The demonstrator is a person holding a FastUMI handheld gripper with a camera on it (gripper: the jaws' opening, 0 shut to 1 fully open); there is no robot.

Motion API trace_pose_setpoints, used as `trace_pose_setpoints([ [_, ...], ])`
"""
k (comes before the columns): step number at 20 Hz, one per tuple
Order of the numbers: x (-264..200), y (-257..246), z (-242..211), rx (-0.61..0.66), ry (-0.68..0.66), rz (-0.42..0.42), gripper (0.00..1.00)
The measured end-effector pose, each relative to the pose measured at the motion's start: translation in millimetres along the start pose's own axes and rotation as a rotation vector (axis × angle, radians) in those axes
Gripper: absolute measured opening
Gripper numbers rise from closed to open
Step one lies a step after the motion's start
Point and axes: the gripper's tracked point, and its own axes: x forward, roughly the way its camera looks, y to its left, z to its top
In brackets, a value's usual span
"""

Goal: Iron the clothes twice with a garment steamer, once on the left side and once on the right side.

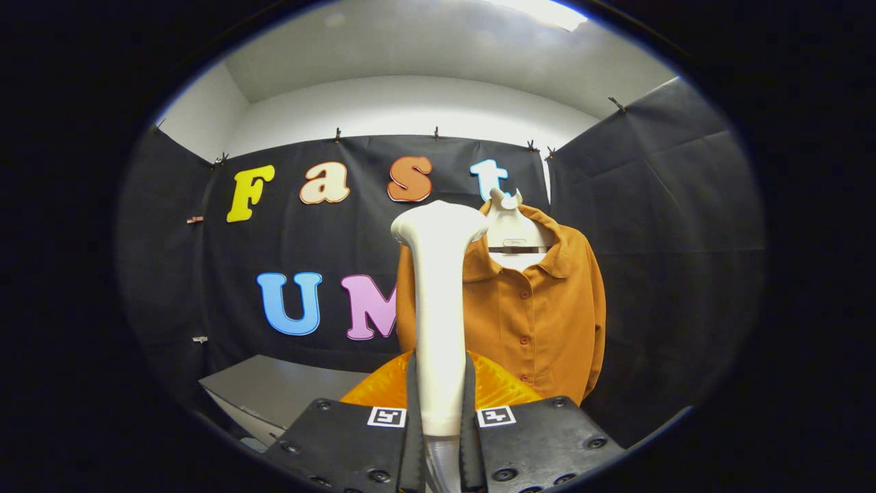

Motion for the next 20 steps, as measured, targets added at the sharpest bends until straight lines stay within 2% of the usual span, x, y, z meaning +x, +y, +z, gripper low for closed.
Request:
trace_pose_setpoints([
  [4,23.3,-26.2,-29.0,0.002,0.03,-0.011,0.23],
  [11,62.3,-42.2,-81.9,0.001,0.112,0.005,0.23],
  [20,71.1,-50.2,-143.9,0.013,0.203,0.01,0.23],
])
